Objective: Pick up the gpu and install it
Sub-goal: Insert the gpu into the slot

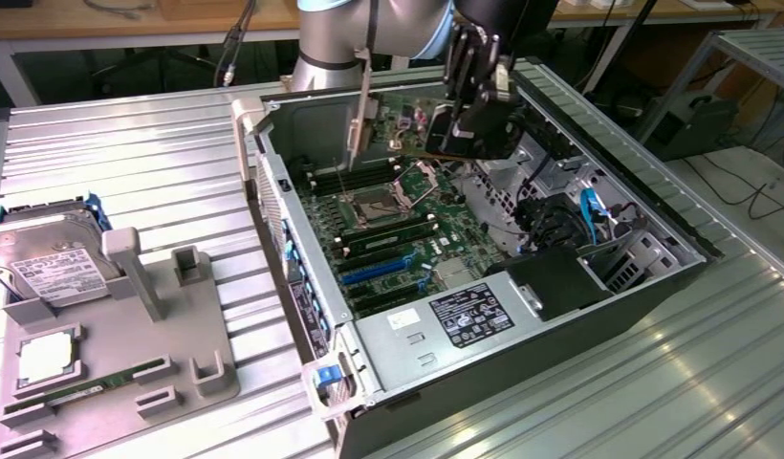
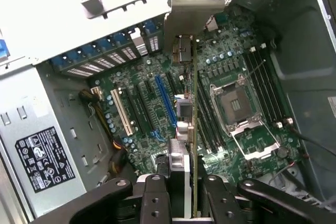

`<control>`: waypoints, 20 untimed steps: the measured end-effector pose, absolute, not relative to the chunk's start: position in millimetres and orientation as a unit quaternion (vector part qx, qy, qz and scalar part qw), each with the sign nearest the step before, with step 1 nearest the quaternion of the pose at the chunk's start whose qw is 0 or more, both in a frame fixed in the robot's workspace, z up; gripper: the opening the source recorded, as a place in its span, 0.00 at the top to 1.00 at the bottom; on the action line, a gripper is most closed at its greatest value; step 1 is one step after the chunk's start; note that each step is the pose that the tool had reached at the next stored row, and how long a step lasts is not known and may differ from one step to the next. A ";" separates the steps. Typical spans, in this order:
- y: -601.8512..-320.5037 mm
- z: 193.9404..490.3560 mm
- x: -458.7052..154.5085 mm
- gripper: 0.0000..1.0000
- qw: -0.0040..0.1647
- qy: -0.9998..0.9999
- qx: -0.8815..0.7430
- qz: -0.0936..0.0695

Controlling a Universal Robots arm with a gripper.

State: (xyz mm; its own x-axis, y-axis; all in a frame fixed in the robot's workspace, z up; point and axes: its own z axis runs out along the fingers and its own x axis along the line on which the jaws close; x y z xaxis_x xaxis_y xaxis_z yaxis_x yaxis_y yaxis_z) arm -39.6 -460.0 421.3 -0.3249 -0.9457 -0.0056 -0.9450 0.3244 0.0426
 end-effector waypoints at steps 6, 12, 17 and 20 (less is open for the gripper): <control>-460.0 421.2 -39.6 0.71 0.011 -0.777 0.629 -0.018; -460.0 421.1 -39.5 0.71 0.012 -0.741 0.671 -0.018; -460.0 421.0 -39.5 0.71 0.013 -0.708 0.706 -0.017; -460.0 420.3 -39.5 0.71 0.012 -0.693 0.721 -0.015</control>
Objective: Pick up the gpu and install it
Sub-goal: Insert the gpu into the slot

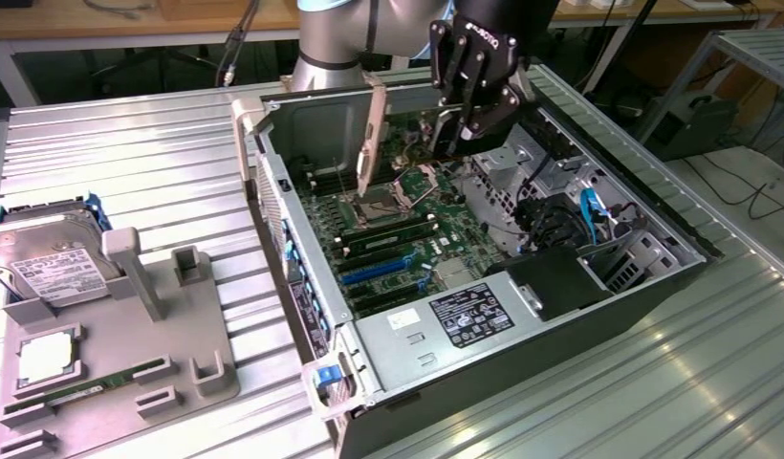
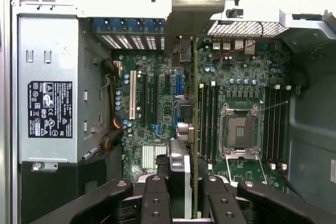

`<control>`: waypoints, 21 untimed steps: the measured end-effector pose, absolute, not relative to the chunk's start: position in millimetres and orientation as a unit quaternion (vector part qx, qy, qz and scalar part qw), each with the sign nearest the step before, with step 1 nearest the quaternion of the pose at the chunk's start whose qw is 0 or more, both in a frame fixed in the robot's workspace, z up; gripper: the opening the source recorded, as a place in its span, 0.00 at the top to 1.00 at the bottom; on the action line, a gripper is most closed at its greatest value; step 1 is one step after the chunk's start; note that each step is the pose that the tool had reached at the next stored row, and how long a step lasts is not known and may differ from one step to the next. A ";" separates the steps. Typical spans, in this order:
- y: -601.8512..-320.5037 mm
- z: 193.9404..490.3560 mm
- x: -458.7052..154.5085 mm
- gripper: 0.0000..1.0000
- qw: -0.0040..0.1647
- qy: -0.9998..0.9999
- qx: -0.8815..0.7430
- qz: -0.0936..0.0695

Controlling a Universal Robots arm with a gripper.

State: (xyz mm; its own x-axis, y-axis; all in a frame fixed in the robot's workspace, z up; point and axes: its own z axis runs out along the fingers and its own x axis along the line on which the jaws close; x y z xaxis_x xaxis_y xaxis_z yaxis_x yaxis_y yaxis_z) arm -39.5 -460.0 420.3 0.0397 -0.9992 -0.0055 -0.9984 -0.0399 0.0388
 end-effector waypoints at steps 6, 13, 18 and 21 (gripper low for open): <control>-460.0 417.1 -39.5 0.71 0.002 -0.690 0.723 -0.005; -459.6 412.5 -39.5 0.71 -0.003 -0.700 0.714 0.001; -459.6 408.4 -40.0 0.71 -0.013 -0.703 0.711 0.011; -459.6 405.1 -39.9 0.71 -0.015 -0.703 0.711 0.013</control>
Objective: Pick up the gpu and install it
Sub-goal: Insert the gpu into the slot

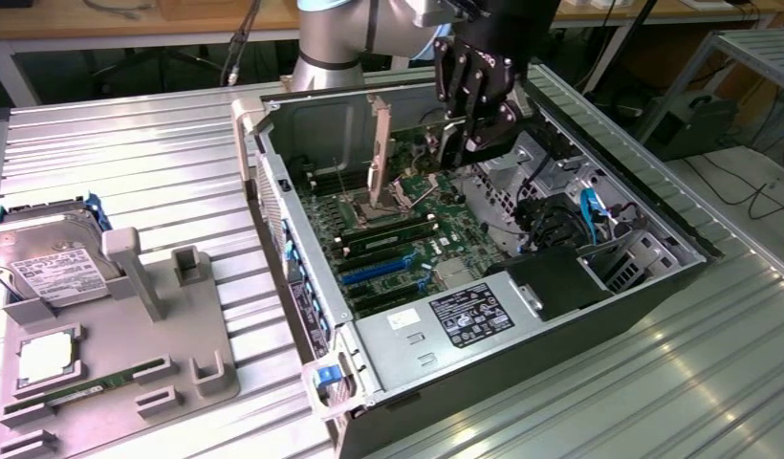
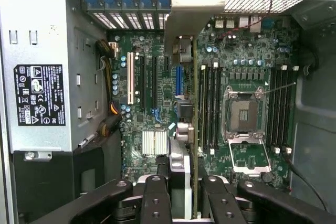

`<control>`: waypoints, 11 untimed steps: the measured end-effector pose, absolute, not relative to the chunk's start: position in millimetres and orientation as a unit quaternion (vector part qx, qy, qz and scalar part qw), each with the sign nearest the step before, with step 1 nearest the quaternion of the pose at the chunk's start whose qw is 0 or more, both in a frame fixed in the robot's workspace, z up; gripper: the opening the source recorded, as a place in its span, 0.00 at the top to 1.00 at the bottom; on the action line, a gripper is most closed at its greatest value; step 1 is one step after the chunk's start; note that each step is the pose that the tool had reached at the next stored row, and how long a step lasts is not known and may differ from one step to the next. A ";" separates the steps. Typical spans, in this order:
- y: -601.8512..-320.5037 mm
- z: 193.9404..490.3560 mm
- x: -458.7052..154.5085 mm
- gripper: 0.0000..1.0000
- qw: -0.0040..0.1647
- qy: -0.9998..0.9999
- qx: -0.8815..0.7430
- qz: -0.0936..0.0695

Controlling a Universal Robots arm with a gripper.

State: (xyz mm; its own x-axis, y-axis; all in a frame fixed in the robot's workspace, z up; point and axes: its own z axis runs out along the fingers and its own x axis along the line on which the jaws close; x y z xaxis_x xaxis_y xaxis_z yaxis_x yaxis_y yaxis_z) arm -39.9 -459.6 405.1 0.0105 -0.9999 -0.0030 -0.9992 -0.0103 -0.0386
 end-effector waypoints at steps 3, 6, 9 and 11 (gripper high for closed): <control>-460.3 399.4 -40.1 0.71 0.015 0.704 -0.710 -0.013; -461.4 394.6 -40.1 0.71 0.015 0.705 -0.709 -0.013; -461.4 389.9 -40.0 0.71 0.013 0.706 -0.708 -0.014; -460.2 386.2 -40.0 0.71 0.013 0.708 -0.706 -0.015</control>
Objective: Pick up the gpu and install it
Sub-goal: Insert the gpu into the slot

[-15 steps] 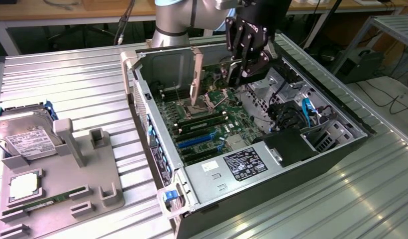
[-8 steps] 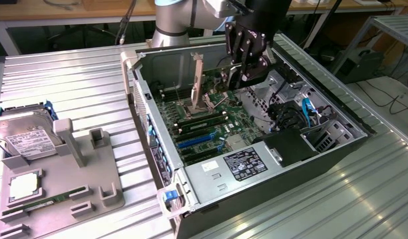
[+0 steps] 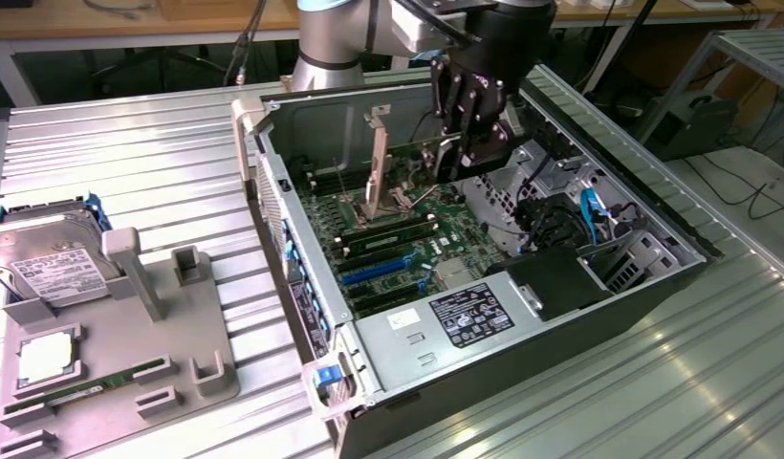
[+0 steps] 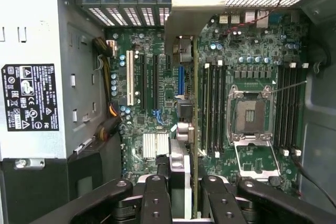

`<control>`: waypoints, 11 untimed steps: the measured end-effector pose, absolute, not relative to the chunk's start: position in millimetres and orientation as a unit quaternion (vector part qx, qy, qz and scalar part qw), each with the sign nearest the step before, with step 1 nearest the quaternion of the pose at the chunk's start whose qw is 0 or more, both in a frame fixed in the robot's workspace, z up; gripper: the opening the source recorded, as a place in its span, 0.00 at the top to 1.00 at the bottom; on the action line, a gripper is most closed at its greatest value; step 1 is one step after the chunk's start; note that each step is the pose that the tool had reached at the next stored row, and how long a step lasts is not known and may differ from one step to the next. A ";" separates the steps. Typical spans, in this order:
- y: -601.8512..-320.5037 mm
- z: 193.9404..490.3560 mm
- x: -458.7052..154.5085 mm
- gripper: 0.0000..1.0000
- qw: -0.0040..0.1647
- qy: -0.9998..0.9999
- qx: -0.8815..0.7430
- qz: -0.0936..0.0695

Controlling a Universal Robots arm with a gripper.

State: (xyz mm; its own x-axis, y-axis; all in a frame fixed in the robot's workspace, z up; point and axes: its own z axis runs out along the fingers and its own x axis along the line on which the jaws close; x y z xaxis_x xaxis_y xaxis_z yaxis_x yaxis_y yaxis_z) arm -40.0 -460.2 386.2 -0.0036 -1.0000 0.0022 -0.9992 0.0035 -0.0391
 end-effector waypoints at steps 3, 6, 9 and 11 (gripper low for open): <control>-459.8 382.9 -40.8 0.71 0.013 0.711 -0.703 -0.015; -459.7 382.1 -41.8 0.71 0.017 0.712 -0.702 -0.012; -459.7 381.3 -42.0 0.71 0.022 0.713 -0.701 -0.006; -459.7 379.9 -42.2 0.71 0.023 0.714 -0.700 -0.006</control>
State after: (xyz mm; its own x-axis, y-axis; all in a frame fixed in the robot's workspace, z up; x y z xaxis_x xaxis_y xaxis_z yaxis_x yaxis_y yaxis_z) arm -42.2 -459.7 379.9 -0.0189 -0.9995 -0.0241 -0.9990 0.0199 -0.0400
